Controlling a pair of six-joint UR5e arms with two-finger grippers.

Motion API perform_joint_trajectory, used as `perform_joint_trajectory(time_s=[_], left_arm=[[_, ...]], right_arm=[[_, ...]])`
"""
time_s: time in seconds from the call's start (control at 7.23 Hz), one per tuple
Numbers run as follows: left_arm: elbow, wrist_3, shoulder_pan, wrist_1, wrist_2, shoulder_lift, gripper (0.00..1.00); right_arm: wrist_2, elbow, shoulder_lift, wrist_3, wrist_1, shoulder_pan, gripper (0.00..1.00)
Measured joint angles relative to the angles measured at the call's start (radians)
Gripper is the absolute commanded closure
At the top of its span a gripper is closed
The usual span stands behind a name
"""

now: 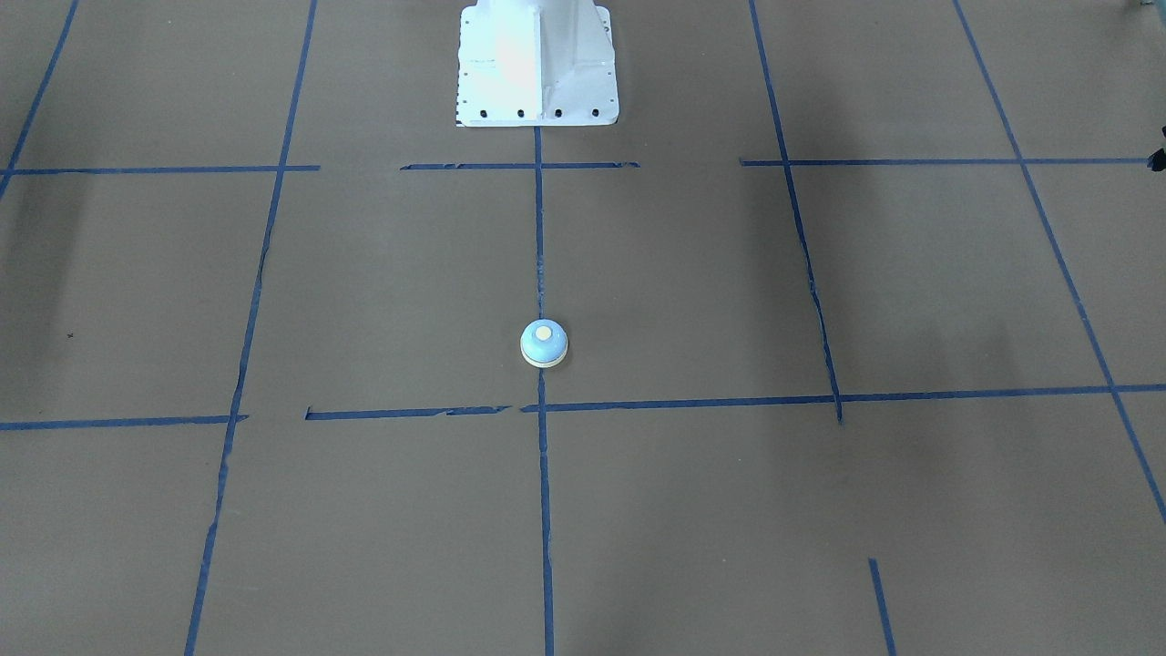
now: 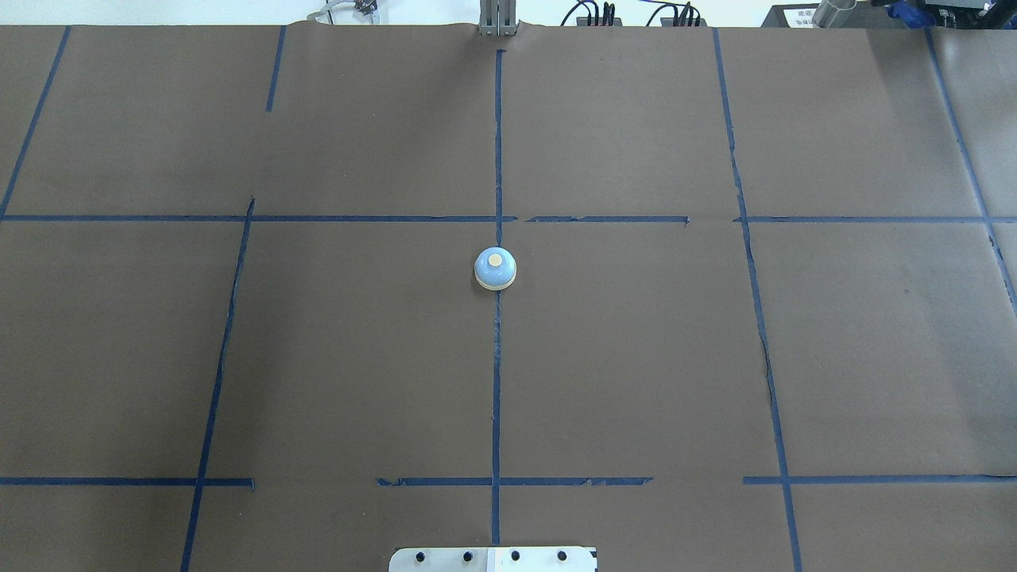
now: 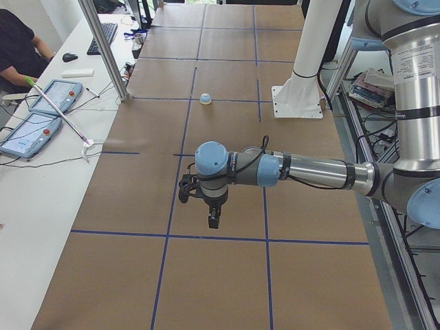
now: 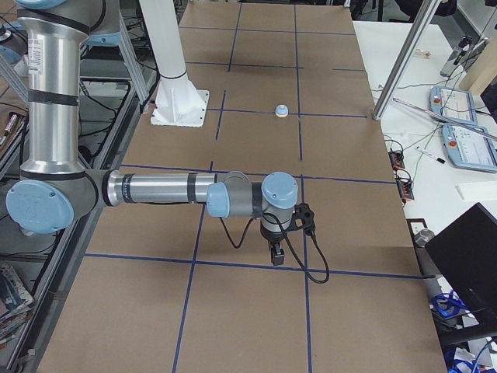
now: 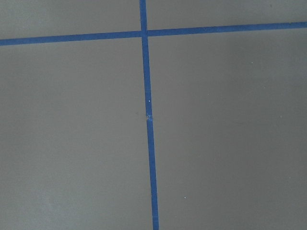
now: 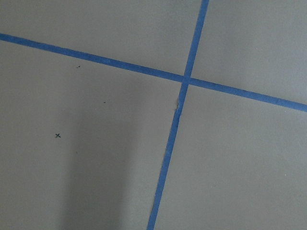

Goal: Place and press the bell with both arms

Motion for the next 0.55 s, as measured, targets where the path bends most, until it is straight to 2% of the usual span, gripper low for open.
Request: perform_joint_trajectory(time_s=[0.55], left_arm=[[0.011, -0.002, 0.001, 0.002, 0.007, -0.001, 0.0]], right_arm=[[0.058, -0.007, 0.003, -0.011, -0.029, 0.0, 0.0]])
